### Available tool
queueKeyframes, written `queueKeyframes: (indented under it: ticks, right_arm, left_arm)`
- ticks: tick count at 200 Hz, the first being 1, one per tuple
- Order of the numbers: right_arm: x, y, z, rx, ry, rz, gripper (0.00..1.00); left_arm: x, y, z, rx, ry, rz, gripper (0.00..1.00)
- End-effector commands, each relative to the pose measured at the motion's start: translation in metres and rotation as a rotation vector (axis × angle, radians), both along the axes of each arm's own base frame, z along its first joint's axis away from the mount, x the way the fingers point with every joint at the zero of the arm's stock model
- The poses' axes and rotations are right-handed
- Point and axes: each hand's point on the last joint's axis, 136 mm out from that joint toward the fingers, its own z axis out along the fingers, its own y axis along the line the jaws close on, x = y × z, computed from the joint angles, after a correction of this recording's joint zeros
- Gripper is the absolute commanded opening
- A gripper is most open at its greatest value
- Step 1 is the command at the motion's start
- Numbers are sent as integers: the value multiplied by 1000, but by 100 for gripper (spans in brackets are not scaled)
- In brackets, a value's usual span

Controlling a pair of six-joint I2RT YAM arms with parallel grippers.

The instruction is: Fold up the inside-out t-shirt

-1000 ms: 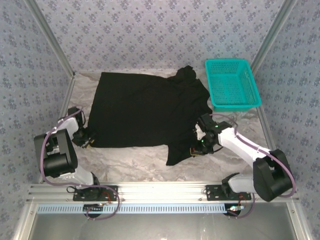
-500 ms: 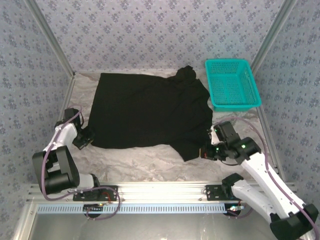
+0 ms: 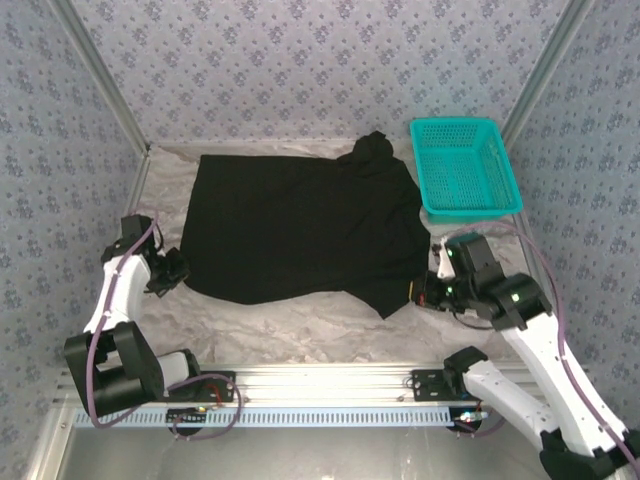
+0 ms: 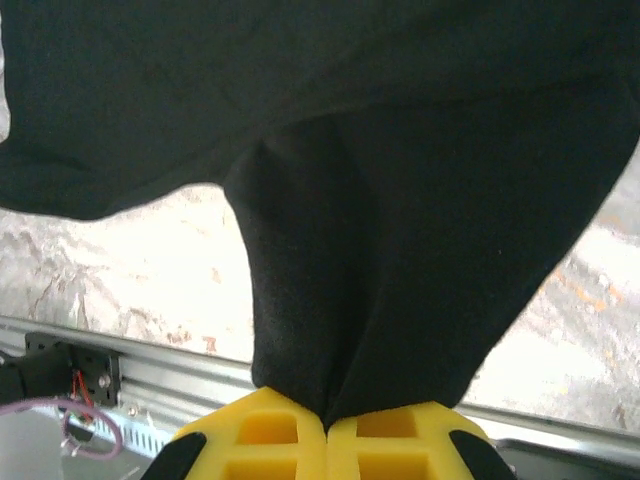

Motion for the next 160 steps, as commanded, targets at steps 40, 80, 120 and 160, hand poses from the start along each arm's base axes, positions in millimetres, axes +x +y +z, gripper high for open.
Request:
queueKeyframes:
  ticks: [40, 80, 120, 160]
  right_arm:
    - [153, -4, 17, -14, -100, -104, 0]
    - [237, -7, -1, -52, -73, -117, 0]
    - [292, -4, -27, -88, -37, -115, 0]
    - [307, -17, -44, -172, -2, -120, 0]
  left_arm:
    - [82, 22, 34, -12, -229, 116, 0]
    - [138, 38, 45, 35, -287, 146, 3]
    - [179, 29, 27, 32, -261, 91, 5]
    - [204, 15, 18, 5, -241, 35, 8]
